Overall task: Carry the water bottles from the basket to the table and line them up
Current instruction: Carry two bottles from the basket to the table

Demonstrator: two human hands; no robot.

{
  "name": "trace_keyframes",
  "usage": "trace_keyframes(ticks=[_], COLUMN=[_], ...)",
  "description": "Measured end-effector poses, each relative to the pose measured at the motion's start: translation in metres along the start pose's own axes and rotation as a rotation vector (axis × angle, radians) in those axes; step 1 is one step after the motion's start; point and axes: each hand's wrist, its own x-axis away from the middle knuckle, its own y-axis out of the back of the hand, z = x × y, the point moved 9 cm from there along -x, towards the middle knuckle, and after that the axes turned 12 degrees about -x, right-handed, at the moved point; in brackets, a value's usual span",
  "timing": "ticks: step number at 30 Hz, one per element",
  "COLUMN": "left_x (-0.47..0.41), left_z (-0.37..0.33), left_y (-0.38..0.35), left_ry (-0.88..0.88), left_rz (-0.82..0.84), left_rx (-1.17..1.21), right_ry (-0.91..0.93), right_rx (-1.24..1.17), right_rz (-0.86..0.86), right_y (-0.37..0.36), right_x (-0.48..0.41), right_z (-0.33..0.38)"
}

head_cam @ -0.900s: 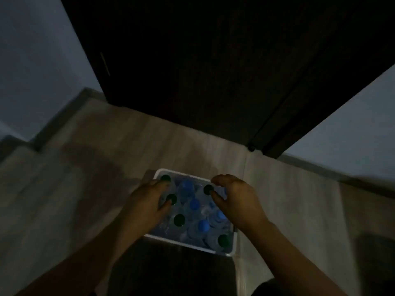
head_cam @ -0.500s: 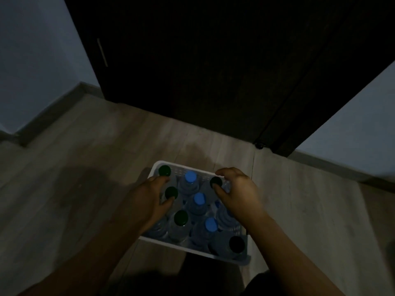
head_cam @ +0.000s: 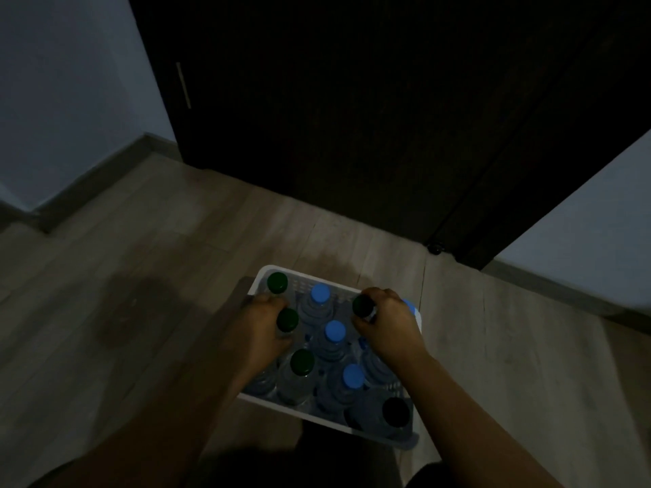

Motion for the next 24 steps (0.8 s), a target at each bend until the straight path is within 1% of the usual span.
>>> trace_keyframes(ticks=[2, 5, 11, 14, 16, 17, 19, 21, 24], left_x=[-0.004, -0.008, -0.004, -0.004, -0.005, -0.005, -0.004, -0.001, 0.004], left_z=[-0.001, 0.003, 0.009, 0.01, 0.011, 0.01, 0.007, 0.002, -0.008], left_y=[-0.003, -0.004, -0.005, 0.001, 0.009, 0.014, 0.023, 0.037, 0.055], left_ry=[-0.003, 0.029, 0.036, 0.058, 0.078, 0.084, 0.075, 0.05, 0.0], left_rz=[0.012, -0.017, -0.052, -0.105, -0.148, -0.159, -0.162, -0.232, -0.341], left_rx=[0.002, 0.044, 0.216, 0.273, 0.318, 0.315, 0.227, 0.189, 0.335], right_ry=[-0.027, -0.041, 0.007, 0.046, 0.067, 0.09, 0.158, 0.224, 0.31], right_rx=[0.011, -0.018, -0.085, -0.133, -0.217, -0.254, -0.269, -0.341, -0.451], right_rz=[0.019, 0.002, -0.037, -0.133, -0.198, -0.221, -0.26, -0.309, -0.375], right_y=[-0.005, -0.007, -0.003, 0.008, 0.019, 0.024, 0.034, 0.046, 0.06], right_x=[-0.004, -0.008, -0.007, -0.004, 0.0, 0.002, 0.007, 0.012, 0.018], right_z=[-0.004, -0.005, -0.004, 0.002, 0.006, 0.008, 0.014, 0.021, 0.037])
